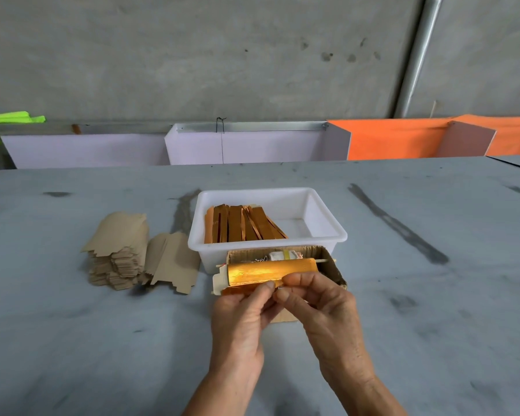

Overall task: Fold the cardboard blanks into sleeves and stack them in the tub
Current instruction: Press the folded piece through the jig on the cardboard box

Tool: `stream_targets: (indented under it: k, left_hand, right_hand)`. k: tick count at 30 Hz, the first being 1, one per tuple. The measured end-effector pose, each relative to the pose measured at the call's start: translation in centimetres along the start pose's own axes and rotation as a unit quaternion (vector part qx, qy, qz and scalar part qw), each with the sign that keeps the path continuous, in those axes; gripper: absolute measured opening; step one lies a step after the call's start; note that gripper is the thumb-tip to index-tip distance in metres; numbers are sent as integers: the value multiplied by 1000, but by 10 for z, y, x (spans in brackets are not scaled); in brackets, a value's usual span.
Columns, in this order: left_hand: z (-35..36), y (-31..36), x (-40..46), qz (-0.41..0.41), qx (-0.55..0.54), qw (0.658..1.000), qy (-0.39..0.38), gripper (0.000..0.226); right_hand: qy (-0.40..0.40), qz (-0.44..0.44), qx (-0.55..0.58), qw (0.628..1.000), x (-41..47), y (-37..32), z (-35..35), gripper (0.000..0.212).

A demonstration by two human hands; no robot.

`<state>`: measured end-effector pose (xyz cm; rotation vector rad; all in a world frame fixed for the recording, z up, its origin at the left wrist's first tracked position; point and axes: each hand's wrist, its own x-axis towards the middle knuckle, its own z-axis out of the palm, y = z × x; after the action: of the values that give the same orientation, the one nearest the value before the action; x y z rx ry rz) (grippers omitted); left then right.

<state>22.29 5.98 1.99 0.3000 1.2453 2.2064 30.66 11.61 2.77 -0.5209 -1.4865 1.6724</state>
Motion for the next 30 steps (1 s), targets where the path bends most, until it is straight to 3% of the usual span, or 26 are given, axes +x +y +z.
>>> stream_targets:
  k: [13,30]
  left_hand:
    - [-7,4,-5,49,40,998,-23,17]
    - [-10,1,-6,52,62,996,-34,19]
  right_hand:
    - [-9,27,-80,996,-1,-8,-2,15]
    - [7,39,-178,983,1,-15,2,16]
